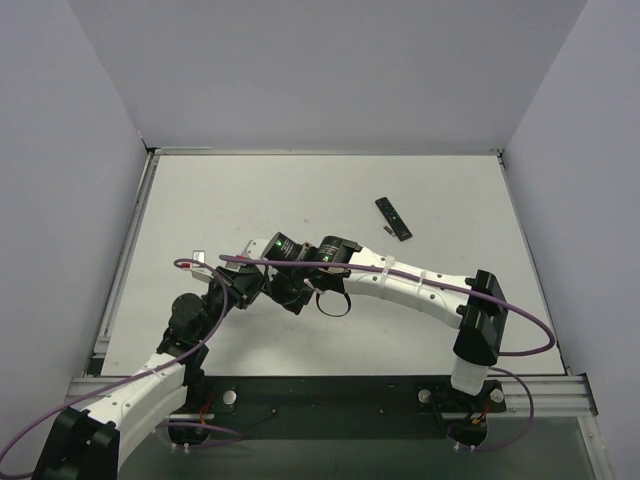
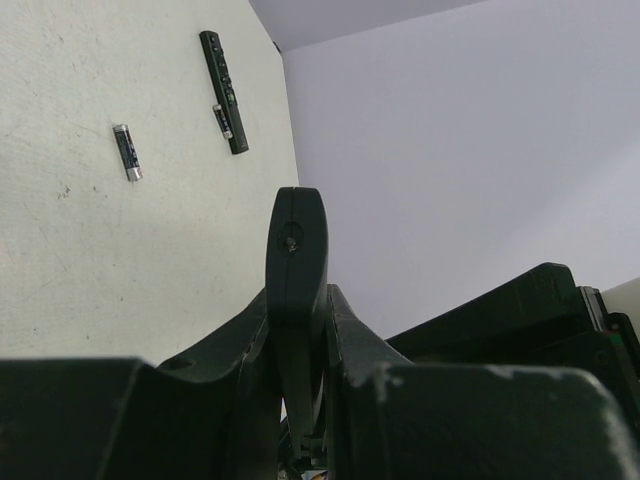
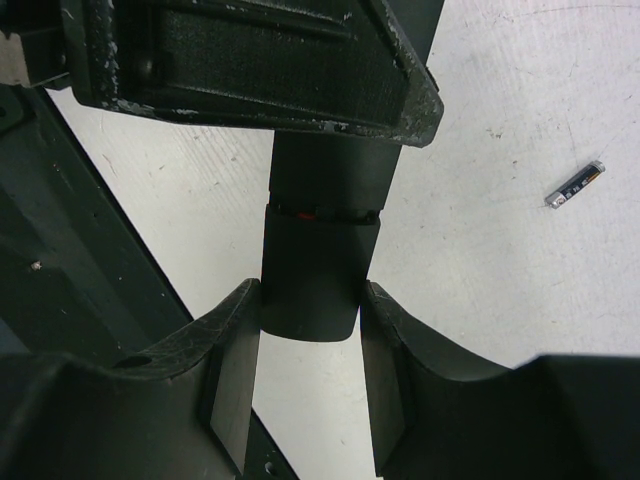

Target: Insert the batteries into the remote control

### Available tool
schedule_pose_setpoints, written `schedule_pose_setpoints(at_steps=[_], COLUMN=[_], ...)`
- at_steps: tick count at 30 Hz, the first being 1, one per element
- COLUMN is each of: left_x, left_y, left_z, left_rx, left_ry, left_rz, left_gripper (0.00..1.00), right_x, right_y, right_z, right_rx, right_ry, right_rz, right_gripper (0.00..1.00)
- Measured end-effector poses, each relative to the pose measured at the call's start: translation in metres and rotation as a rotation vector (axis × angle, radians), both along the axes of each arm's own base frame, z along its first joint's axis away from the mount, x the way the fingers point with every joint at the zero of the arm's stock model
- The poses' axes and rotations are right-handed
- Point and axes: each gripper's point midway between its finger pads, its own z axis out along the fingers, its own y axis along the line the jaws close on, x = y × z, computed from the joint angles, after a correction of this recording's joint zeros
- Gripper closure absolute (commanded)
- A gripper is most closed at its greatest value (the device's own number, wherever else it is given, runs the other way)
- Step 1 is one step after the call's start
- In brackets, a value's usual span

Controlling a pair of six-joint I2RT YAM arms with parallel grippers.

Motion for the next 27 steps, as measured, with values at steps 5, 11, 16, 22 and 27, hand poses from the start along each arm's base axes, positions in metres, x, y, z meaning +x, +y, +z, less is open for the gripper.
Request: schedule_pose_setpoints(at_steps=[5, 11, 16, 22, 27], left_x=[0.0003, 0.0003, 0.0005, 0.0009, 0.0009], left_y=[0.0009, 0.0012, 0.0014, 0.0018, 0.0019], left_z=[0.0036, 0.0050, 0.0056, 0.0059, 0.0060], left_rx=[-0.007, -0.017, -0.029, -0.036, -0.041], left_ry=[-0.011, -0.009, 0.000, 0.004, 0.009], left_rz=[0.009, 0.012, 0.015, 0.019, 0.020], left_gripper=[1.00, 1.00, 1.00, 1.00, 1.00], right_x=[0.0004, 0.0003, 0.0007, 0.0010, 0.0010], right_y=[0.0011, 0.0010, 0.0009, 0.0010, 0.0010], right_z=[0.0020, 0.0029, 0.0038, 0.0046, 0.0048], right_rx=[0.006, 0.006, 0.006, 0.006, 0.006], right_ry=[-0.001, -0.001, -0.002, -0.004, -0.004], right_rz=[-0.004, -0.004, -0.005, -0.006, -0.005], right_gripper=[0.72, 0.71, 0.70, 0.65, 0.64])
